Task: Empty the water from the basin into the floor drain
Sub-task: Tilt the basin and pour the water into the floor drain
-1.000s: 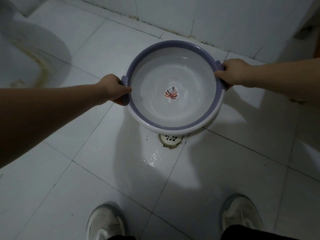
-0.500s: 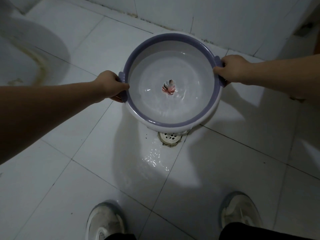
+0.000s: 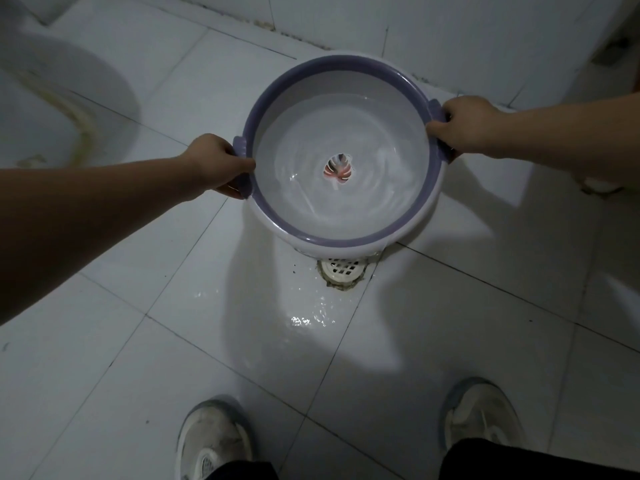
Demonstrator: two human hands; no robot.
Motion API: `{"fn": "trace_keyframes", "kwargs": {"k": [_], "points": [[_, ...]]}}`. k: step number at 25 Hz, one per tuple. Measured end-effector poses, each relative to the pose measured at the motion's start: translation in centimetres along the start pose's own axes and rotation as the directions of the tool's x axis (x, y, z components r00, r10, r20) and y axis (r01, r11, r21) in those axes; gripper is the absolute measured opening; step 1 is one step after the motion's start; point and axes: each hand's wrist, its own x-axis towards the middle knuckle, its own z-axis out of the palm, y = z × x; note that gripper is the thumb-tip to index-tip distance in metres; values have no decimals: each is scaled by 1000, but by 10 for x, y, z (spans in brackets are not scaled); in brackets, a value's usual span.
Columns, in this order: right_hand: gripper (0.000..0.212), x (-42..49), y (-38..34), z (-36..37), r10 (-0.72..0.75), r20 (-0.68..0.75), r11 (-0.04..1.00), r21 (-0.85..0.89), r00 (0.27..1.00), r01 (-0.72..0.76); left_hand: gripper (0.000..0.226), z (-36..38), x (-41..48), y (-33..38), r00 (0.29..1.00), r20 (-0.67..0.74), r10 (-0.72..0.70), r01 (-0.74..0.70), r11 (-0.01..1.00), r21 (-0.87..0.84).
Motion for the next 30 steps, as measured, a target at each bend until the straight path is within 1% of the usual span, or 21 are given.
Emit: {"fn": "trace_keyframes", "kwargs": {"k": [4, 8, 11, 15, 20, 23, 30], "points": [[31, 1, -2, -3, 2, -5, 1000, 23, 1000, -2, 11, -3, 1, 0, 1000, -6, 14, -14, 1000, -14], [32, 2, -3, -7, -10, -28, 1000, -9, 1000, 9, 9, -5, 2, 2, 999, -24, 36, -37, 999, -25], [29, 1, -3, -9, -26, -47, 999, -22, 999, 25, 9, -6, 1, 3, 998, -35, 47, -48, 998, -27], [35, 0, -5, -9, -43, -60, 998, -54, 997, 40, 8, -7, 0, 4, 998, -41, 47, -50, 996, -69], [38, -2, -6, -9, -47, -60, 998, -53, 997, 43, 9, -7, 0, 5, 998, -47, 52, -55, 997, -54], [37, -3, -6, -9, -46, -59, 998, -56, 997, 43, 9, -7, 0, 4, 998, -38, 41, -42, 998, -38], [32, -3, -4, -10, -62, -53, 994, -93, 997, 56, 6, -7, -3, 4, 998, -41, 44, -46, 997, -66]]}}
